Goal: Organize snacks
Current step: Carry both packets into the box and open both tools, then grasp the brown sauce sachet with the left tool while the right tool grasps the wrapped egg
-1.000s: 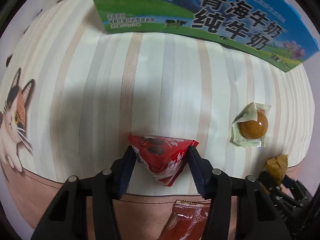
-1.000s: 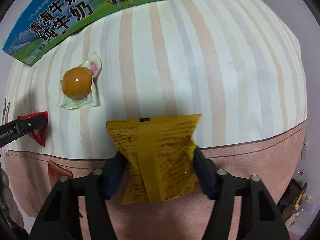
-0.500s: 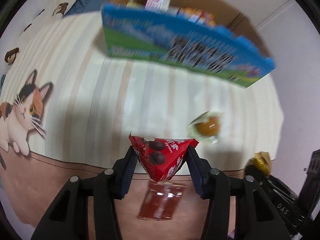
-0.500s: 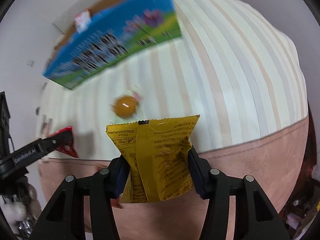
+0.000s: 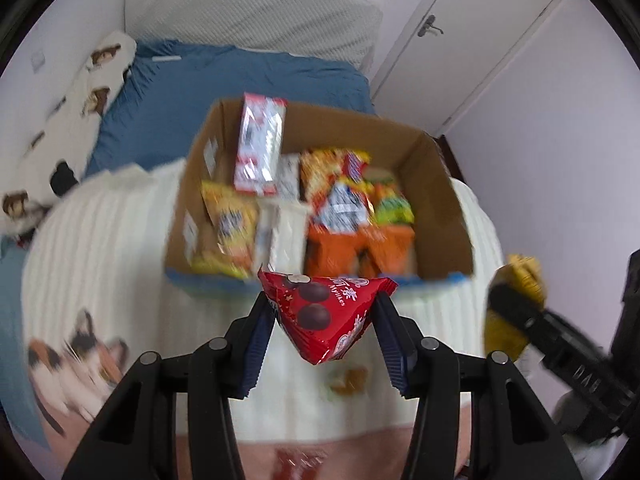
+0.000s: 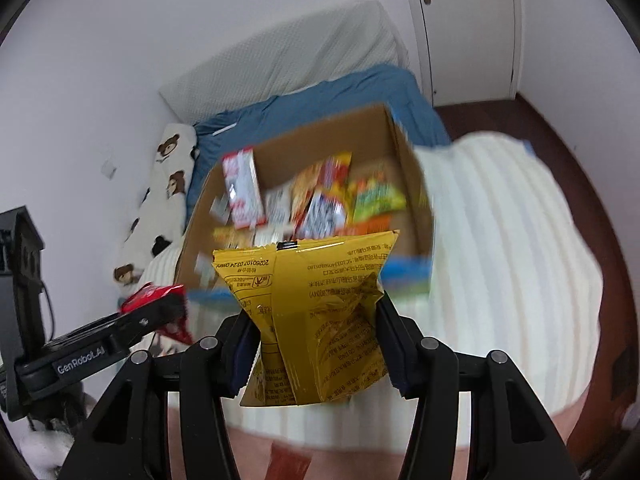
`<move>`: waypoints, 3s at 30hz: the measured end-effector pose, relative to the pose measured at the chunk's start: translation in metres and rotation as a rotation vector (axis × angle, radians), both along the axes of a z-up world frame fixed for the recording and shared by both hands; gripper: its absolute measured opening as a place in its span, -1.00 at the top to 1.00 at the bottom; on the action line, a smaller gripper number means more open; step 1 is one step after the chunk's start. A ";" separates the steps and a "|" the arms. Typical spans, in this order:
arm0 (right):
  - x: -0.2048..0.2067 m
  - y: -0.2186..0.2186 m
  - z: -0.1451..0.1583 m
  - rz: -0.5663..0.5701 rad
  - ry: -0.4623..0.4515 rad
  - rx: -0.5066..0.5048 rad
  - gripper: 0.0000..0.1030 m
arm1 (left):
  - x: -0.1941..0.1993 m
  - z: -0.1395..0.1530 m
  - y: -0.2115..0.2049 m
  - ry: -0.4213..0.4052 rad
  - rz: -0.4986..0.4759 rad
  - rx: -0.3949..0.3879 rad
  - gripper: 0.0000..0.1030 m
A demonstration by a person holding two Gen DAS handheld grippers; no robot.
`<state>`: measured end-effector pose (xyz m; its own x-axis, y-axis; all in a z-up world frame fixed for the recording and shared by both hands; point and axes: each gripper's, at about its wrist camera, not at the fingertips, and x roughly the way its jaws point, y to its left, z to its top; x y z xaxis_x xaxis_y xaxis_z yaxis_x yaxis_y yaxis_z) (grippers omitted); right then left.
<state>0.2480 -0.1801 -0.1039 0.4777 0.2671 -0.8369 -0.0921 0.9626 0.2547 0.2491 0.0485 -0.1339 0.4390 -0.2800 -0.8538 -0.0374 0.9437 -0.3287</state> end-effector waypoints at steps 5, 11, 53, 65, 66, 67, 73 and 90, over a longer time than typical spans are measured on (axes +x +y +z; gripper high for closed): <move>0.065 0.000 -0.007 -0.028 0.038 -0.044 -0.09 | 0.050 -0.016 0.015 0.043 0.031 0.038 0.08; 0.115 -0.006 -0.043 -0.060 0.139 -0.057 -0.13 | 0.087 -0.056 0.026 0.145 0.045 0.078 0.03; 0.021 0.019 -0.002 0.038 0.048 -0.176 -0.92 | -0.011 -0.001 0.001 -0.033 0.091 0.213 -0.61; -0.063 -0.009 -0.011 0.075 0.044 -0.138 -0.91 | -0.096 0.001 -0.027 -0.107 0.083 0.196 -0.88; -0.069 -0.014 -0.022 0.078 0.071 -0.135 -0.90 | -0.101 -0.006 -0.030 -0.088 0.072 0.193 -0.88; -0.075 -0.019 -0.034 0.084 0.095 -0.119 -0.84 | -0.108 -0.020 -0.035 -0.051 0.061 0.201 -0.88; -0.100 -0.047 -0.098 0.109 0.251 -0.043 -0.36 | -0.148 -0.112 -0.052 0.202 0.054 0.177 -0.88; -0.094 -0.037 -0.160 0.163 0.384 0.019 -0.36 | -0.168 -0.214 -0.060 0.414 0.070 0.146 -0.11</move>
<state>0.1542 -0.2175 -0.2643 0.0818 0.3305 -0.9403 -0.1381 0.9381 0.3177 0.0806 -0.0112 -0.3482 0.0651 -0.1248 -0.9900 -0.2037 0.9696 -0.1357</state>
